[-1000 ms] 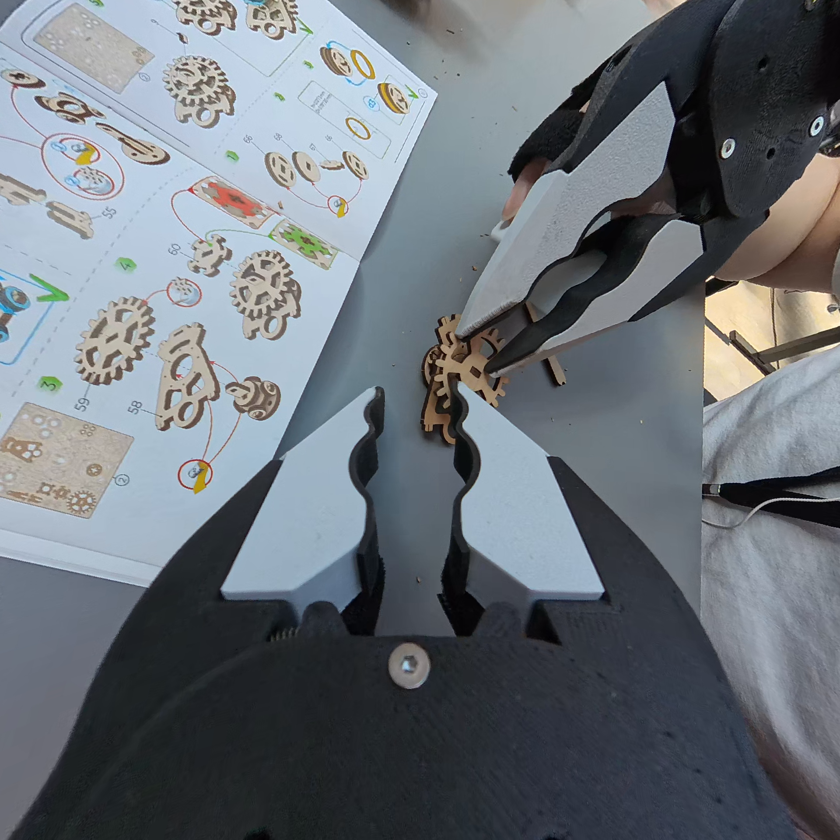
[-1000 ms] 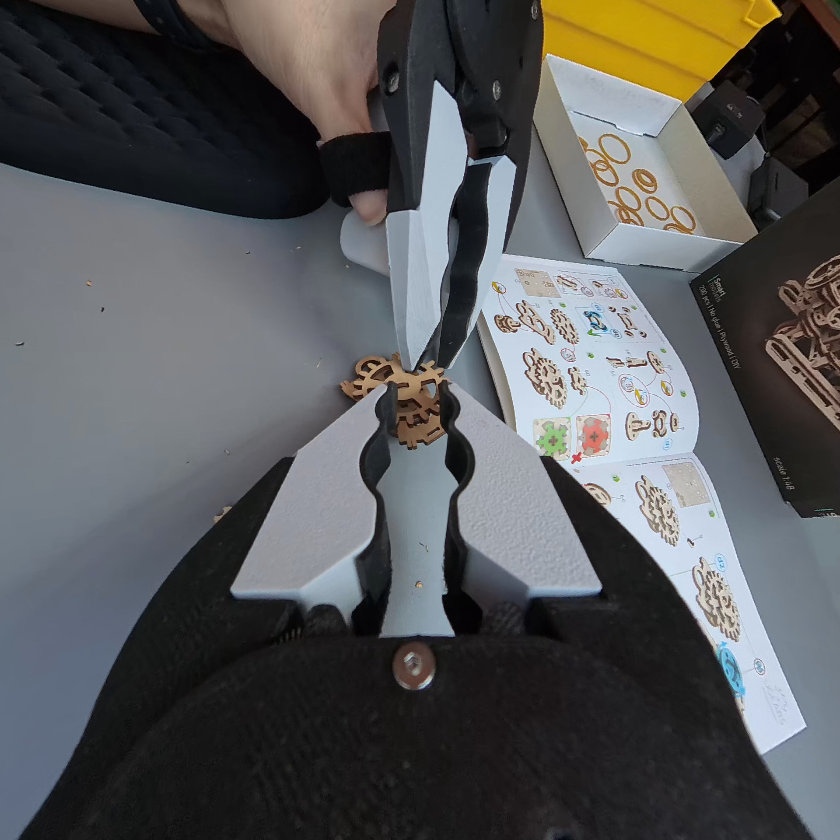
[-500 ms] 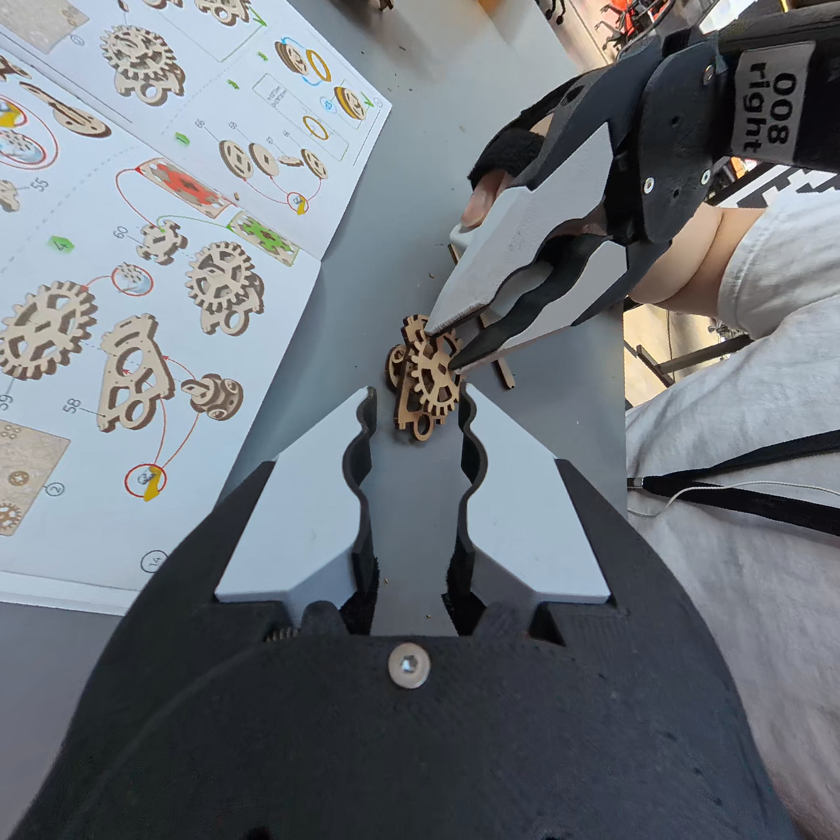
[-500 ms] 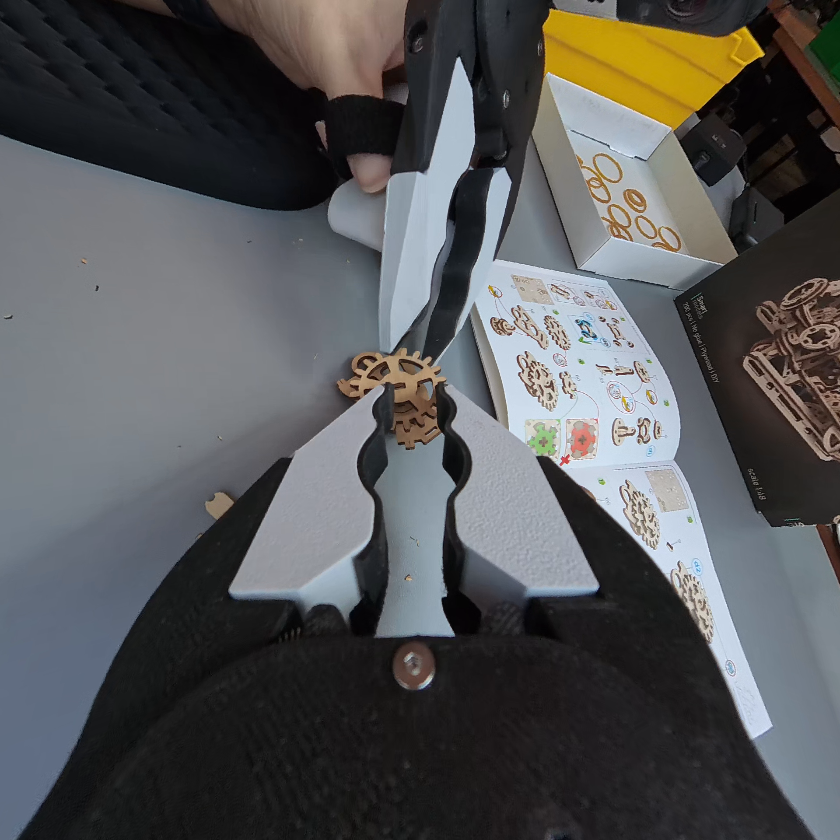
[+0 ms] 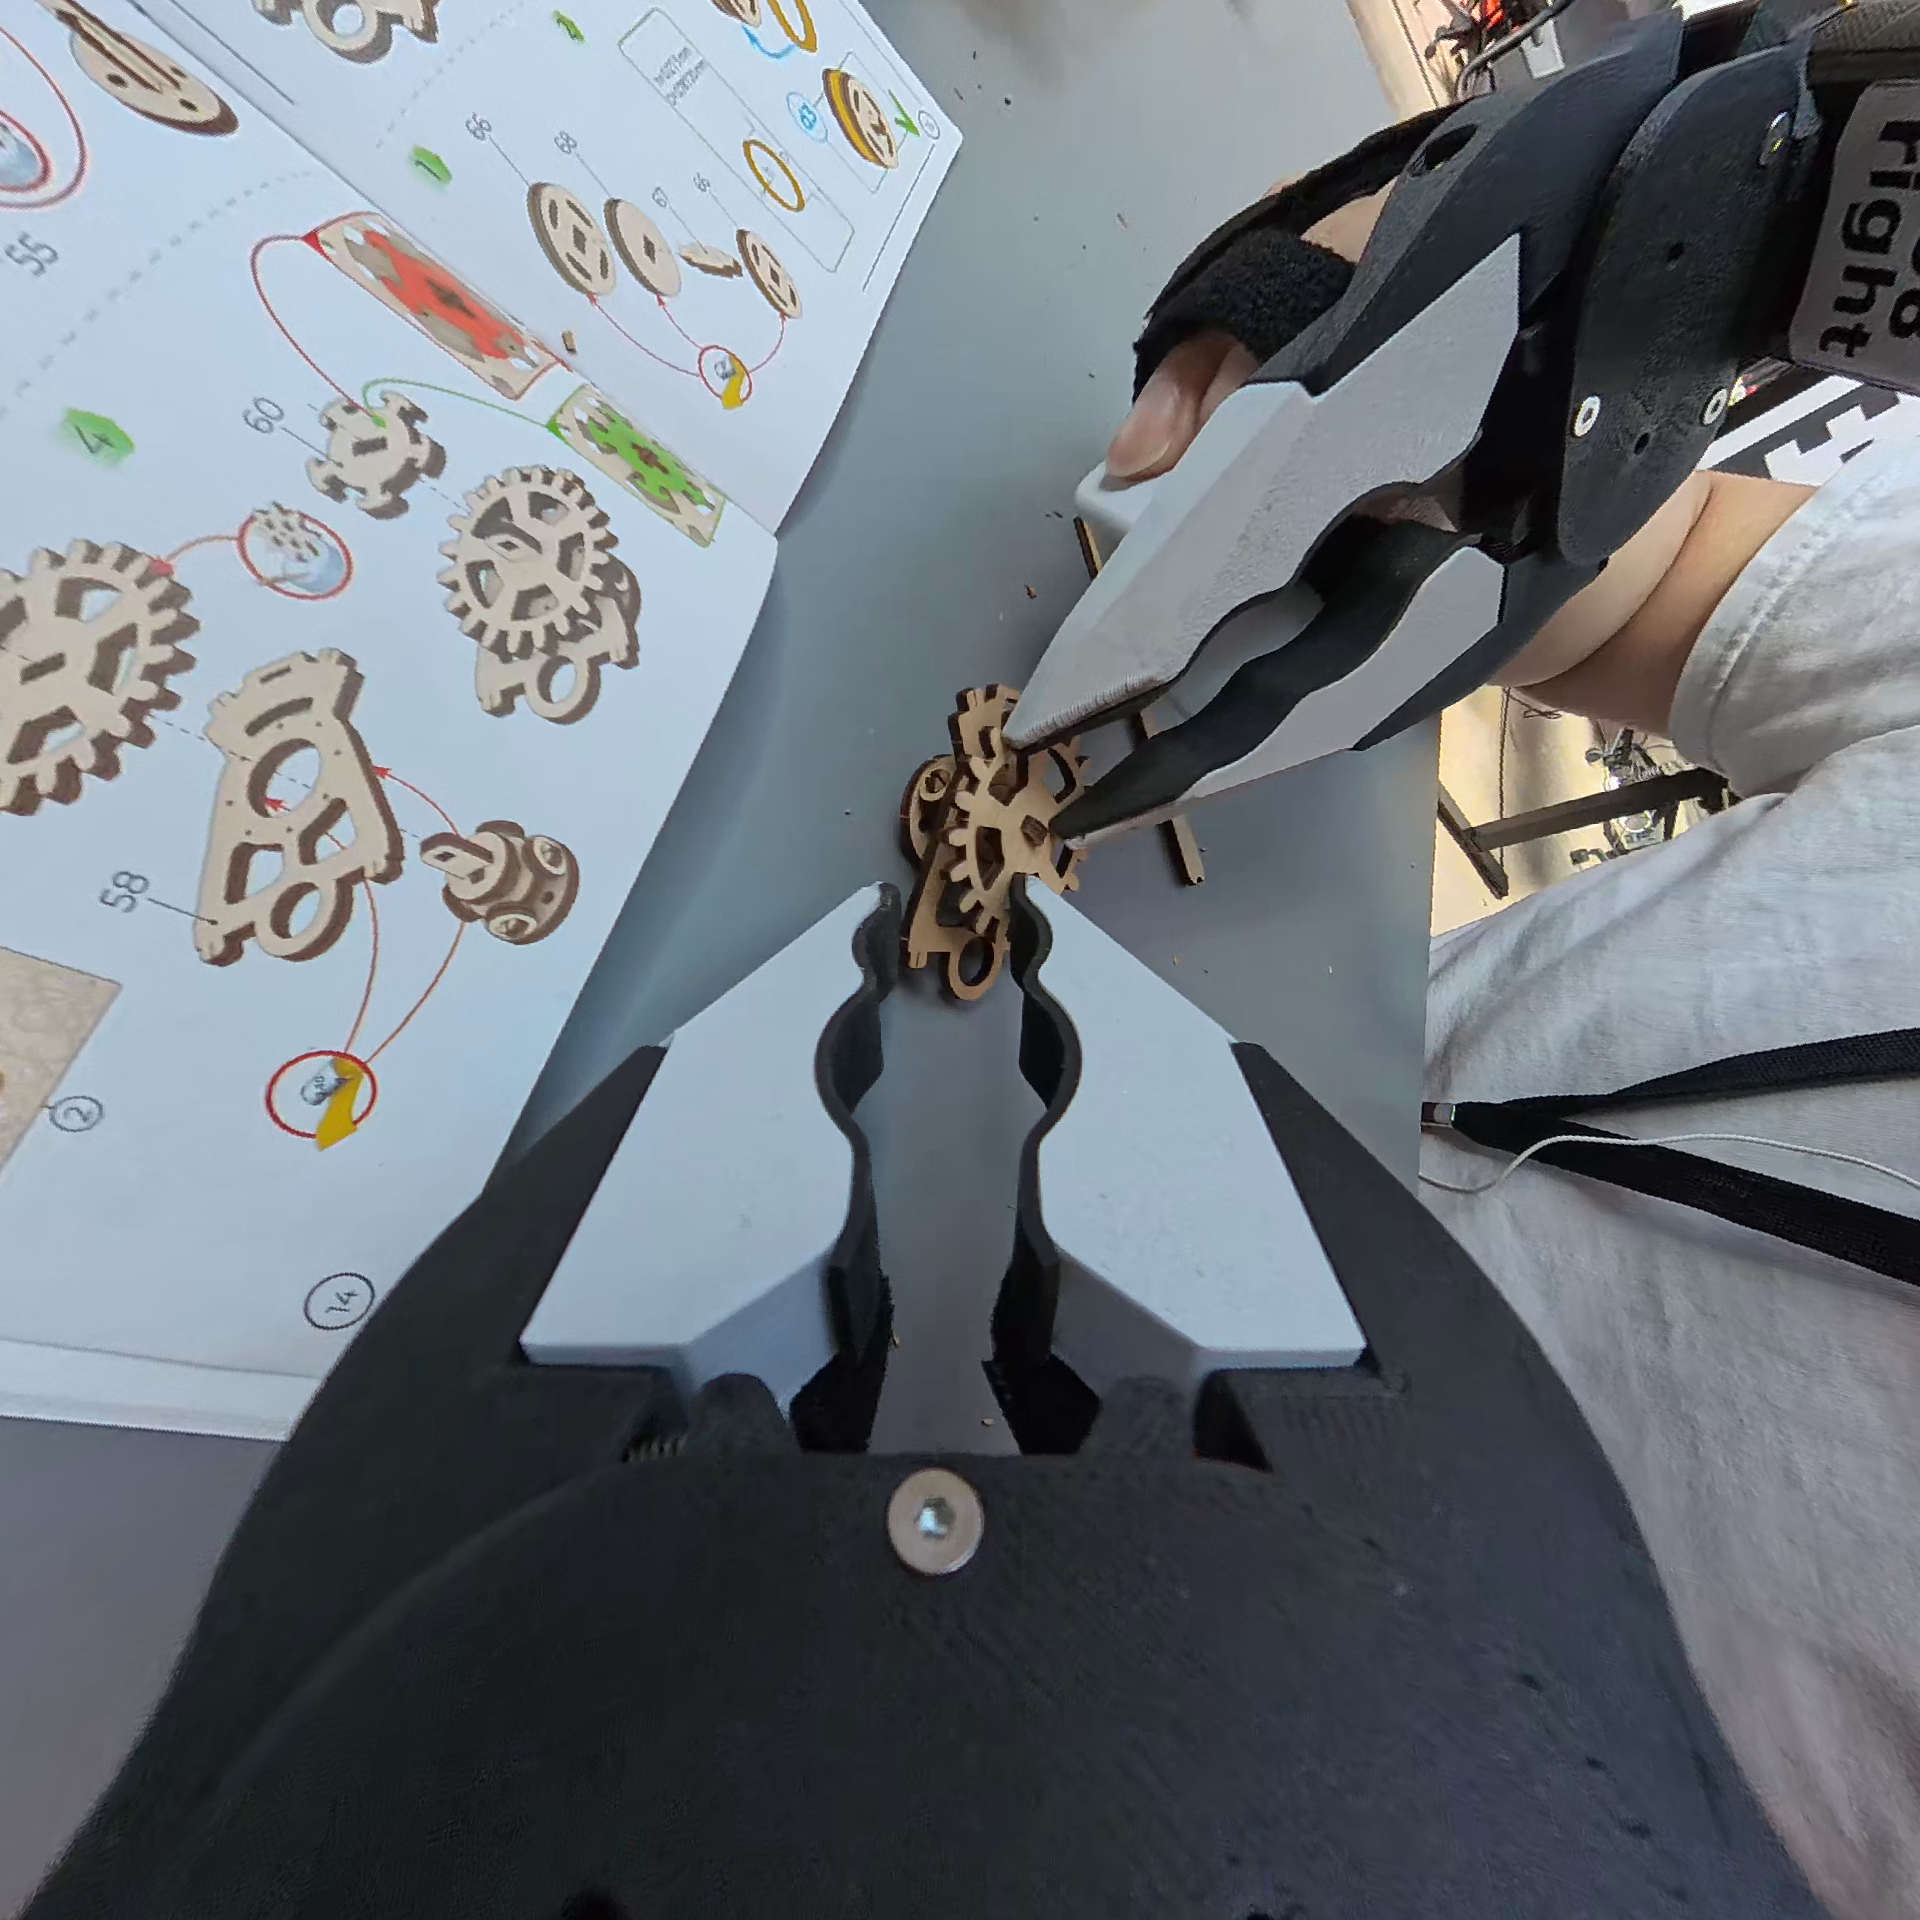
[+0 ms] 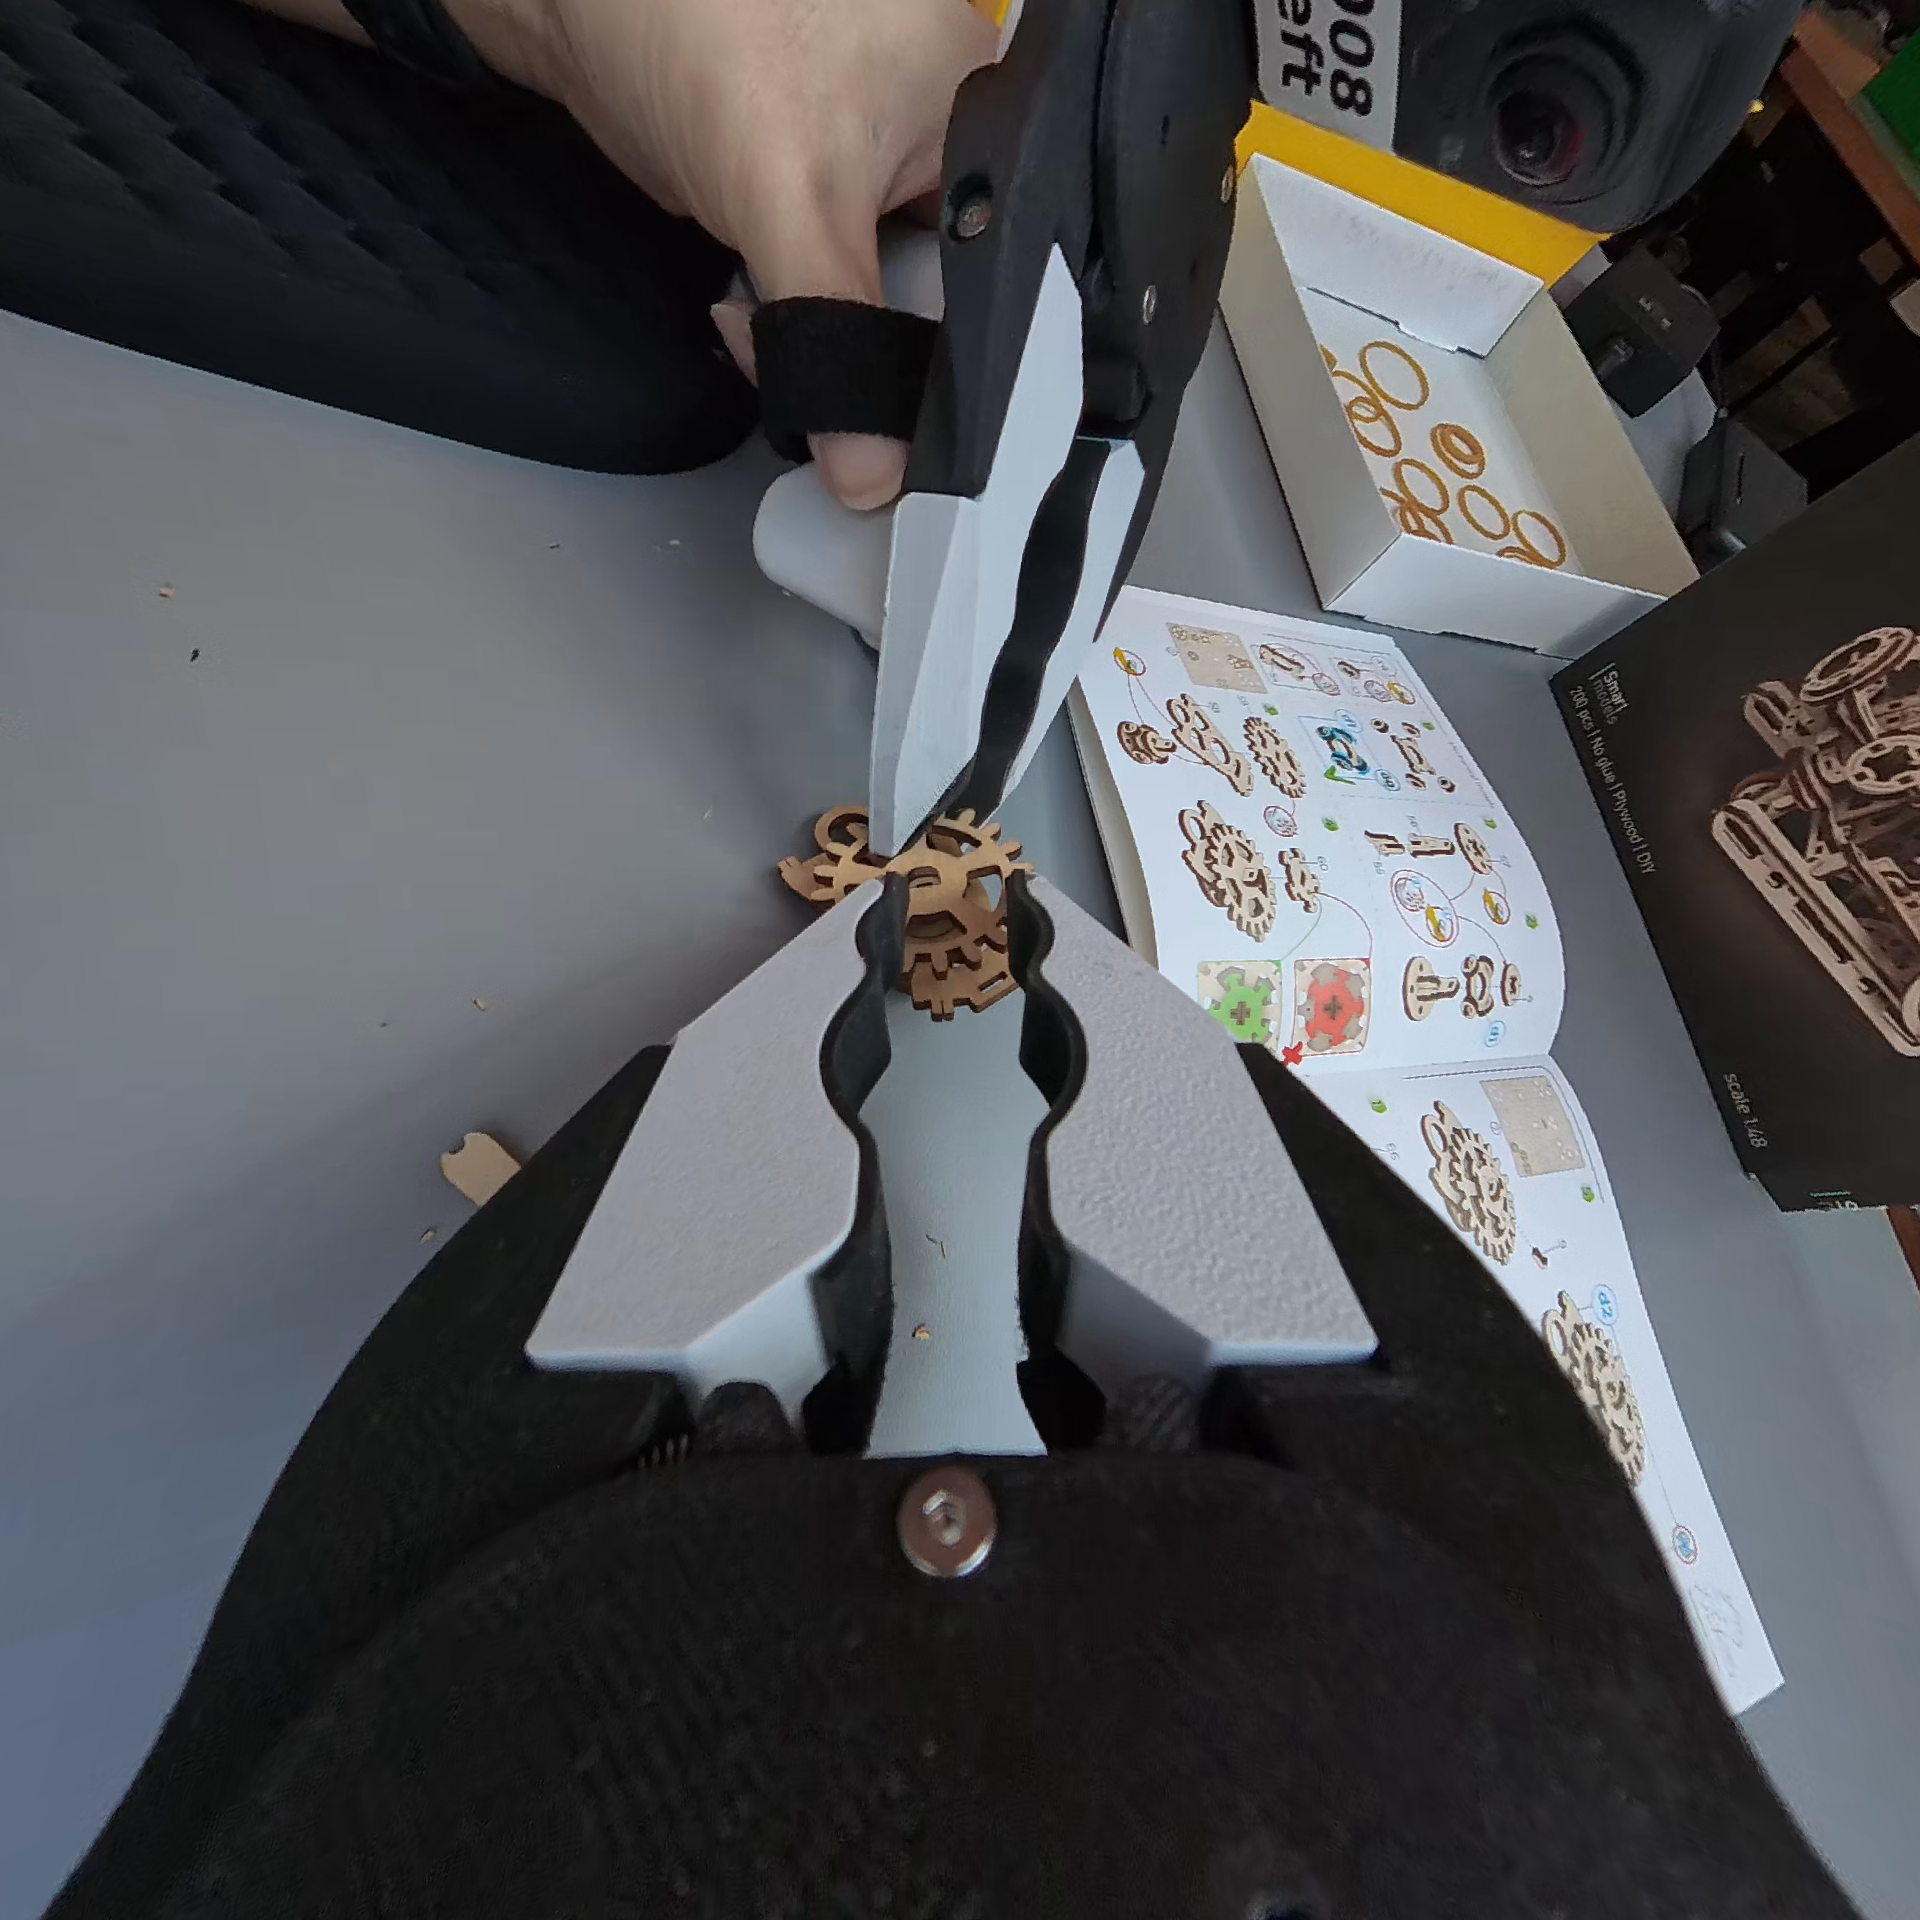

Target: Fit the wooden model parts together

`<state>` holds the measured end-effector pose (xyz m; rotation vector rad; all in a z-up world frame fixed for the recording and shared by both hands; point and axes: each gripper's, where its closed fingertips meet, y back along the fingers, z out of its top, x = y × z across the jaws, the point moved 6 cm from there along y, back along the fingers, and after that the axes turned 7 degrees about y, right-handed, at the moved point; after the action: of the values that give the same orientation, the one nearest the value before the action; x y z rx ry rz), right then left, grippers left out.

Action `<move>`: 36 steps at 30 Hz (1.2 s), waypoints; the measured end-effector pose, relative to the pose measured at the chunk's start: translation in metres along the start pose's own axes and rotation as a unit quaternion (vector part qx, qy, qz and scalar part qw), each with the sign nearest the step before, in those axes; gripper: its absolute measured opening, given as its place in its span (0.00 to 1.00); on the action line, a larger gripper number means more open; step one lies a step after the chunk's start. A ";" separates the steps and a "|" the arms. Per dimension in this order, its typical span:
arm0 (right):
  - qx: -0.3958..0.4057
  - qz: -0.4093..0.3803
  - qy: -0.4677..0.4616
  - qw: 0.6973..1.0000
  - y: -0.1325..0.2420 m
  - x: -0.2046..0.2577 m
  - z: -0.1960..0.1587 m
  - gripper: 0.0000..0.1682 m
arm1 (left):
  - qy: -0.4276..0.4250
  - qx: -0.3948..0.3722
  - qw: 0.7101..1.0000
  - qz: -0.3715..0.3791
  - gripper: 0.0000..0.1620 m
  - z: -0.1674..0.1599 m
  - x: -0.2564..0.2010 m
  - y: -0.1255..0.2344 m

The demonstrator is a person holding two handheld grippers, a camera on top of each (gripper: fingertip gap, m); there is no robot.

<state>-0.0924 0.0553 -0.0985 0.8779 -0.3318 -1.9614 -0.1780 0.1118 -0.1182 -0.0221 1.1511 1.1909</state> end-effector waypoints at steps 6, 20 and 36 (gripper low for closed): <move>-0.006 0.005 -0.010 1.000 0.000 -0.001 -0.003 0.12 | 0.011 0.001 1.000 -0.010 0.11 0.000 0.001 -0.001; -0.038 0.014 -0.028 0.999 0.003 -0.007 -0.010 0.11 | 0.065 -0.037 0.994 -0.077 0.12 0.006 0.004 0.010; -0.064 0.053 -0.074 0.994 0.001 -0.013 -0.014 0.15 | 0.196 -0.002 0.966 -0.166 0.03 0.004 0.012 0.001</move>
<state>-0.0782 0.0672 -0.1022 0.6217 -0.3271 -1.9292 -0.1773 0.1228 -0.1240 -0.4561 1.4241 0.9096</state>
